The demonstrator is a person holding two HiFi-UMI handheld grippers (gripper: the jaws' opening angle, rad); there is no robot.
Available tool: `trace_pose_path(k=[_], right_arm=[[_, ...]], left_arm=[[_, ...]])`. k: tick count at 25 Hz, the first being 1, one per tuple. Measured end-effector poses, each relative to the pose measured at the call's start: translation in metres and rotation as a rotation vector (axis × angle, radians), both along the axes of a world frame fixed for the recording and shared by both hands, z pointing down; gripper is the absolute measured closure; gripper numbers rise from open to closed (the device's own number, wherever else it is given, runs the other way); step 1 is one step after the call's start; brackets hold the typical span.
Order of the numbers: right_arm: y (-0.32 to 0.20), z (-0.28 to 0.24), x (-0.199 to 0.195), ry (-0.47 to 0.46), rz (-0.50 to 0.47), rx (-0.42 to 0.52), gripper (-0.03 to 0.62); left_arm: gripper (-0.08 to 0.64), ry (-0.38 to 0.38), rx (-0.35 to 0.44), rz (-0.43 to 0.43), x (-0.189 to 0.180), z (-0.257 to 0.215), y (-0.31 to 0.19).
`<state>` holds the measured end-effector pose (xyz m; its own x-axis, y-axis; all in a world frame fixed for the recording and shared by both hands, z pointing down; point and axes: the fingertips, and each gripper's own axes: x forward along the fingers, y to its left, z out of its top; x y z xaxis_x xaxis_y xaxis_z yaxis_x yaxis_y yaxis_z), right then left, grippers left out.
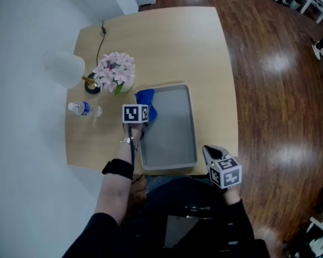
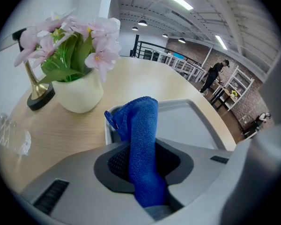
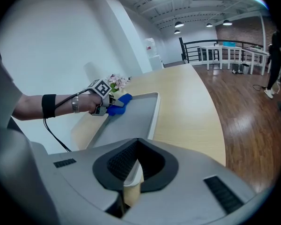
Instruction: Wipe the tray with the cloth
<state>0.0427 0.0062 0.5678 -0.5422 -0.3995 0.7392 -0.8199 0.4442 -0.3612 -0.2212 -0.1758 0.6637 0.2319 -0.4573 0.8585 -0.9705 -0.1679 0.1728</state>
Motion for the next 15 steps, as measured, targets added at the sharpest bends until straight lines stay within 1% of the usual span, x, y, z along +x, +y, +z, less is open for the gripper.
trace_pose_path(k=[4,7,15], right_arm=[[0.005,0.0,-0.001,-0.005,0.002,0.006,0.588],[0.007,-0.003,-0.002,-0.009,0.002,0.018,0.588],[0.023,-0.007,-0.009,-0.012,-0.026,0.028,0.588]], left_arm=[[0.446,0.015,0.003,0.022,0.011,0.0,0.044],[0.446,0.039,-0.007,0.02,0.019,-0.001,0.085],[0.446,0.101,-0.085,0.057,0.046,0.003,0.21]])
